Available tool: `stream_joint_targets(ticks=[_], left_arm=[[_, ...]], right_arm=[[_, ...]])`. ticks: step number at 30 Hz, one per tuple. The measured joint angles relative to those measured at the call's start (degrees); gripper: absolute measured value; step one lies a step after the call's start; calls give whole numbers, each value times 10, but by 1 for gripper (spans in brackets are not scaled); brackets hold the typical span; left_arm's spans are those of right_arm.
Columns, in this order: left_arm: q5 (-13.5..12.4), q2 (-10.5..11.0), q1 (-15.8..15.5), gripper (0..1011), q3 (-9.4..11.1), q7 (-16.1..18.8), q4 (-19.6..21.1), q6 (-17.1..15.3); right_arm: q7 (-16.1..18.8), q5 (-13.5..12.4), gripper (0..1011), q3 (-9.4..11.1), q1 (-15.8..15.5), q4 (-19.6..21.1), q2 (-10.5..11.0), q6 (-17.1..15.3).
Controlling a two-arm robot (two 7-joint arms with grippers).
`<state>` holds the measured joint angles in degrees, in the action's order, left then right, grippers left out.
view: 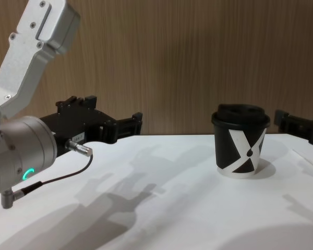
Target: Pick up the straw with one hand, pass it to the other hand, and insert it into the cup.
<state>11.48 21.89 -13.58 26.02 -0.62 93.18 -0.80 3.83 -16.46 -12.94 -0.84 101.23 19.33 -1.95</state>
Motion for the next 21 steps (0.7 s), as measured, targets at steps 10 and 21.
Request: stream_joint_targets(ticks=[10, 21], left_arm=[[0, 0, 0, 1003, 0, 0, 0, 0], [0, 0, 0, 1003, 0, 0, 0, 0]], right_arm=[[0, 0, 1001, 0, 0, 0, 0, 0], [0, 0, 1001, 0, 0, 0, 0, 0]])
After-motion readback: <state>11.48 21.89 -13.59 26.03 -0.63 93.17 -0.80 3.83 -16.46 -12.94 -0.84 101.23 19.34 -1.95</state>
